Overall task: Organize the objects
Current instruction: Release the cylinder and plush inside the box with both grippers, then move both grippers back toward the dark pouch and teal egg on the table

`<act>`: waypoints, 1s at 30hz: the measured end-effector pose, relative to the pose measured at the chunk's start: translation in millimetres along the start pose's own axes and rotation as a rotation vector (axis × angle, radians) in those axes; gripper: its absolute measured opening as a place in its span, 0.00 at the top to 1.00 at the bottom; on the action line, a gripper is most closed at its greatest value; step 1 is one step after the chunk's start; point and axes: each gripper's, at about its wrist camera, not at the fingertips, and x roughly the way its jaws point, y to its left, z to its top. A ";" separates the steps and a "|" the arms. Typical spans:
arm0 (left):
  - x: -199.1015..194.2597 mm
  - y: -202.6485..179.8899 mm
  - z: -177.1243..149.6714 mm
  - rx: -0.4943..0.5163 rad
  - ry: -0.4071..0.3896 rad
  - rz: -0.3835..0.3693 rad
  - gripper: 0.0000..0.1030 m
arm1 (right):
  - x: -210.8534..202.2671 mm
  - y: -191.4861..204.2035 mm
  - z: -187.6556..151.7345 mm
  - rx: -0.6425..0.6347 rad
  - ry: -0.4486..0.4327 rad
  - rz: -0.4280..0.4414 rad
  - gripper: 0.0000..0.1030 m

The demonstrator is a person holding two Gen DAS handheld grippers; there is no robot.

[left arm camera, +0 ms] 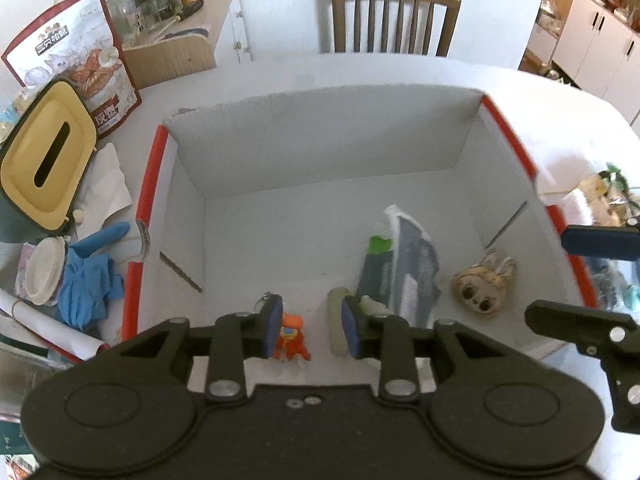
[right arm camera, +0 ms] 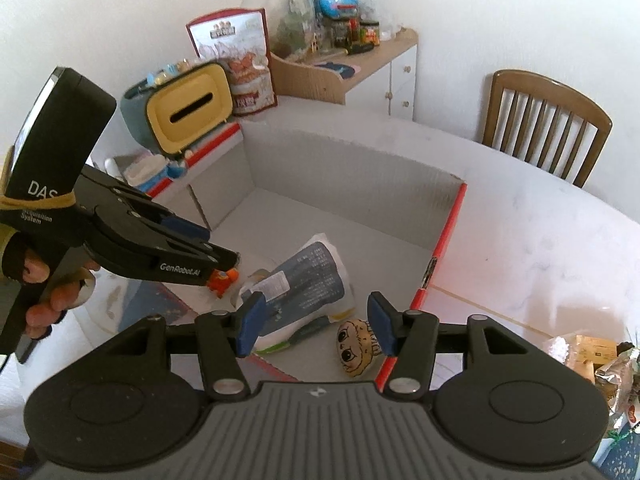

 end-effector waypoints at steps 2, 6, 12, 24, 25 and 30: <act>-7.1 -3.5 -0.5 -0.001 -0.015 -0.001 0.69 | -8.5 -0.6 -0.3 0.003 -0.014 0.008 0.46; -23.7 -14.5 -3.7 0.002 -0.049 -0.017 0.53 | -24.4 -3.6 -1.8 0.011 -0.040 0.024 0.45; -45.2 -33.4 -7.6 0.019 -0.089 -0.030 0.48 | -46.7 -10.9 -7.1 0.035 -0.080 0.045 0.44; -78.6 -67.2 -11.5 0.019 -0.150 -0.055 0.37 | -92.8 -35.3 -28.1 0.063 -0.152 0.073 0.28; -80.4 -70.4 -11.7 0.021 -0.155 -0.054 0.37 | -97.0 -37.8 -31.0 0.060 -0.158 0.073 0.28; -87.8 -86.4 -14.8 0.028 -0.177 -0.056 0.28 | -121.0 -56.7 -48.7 0.081 -0.183 0.068 0.25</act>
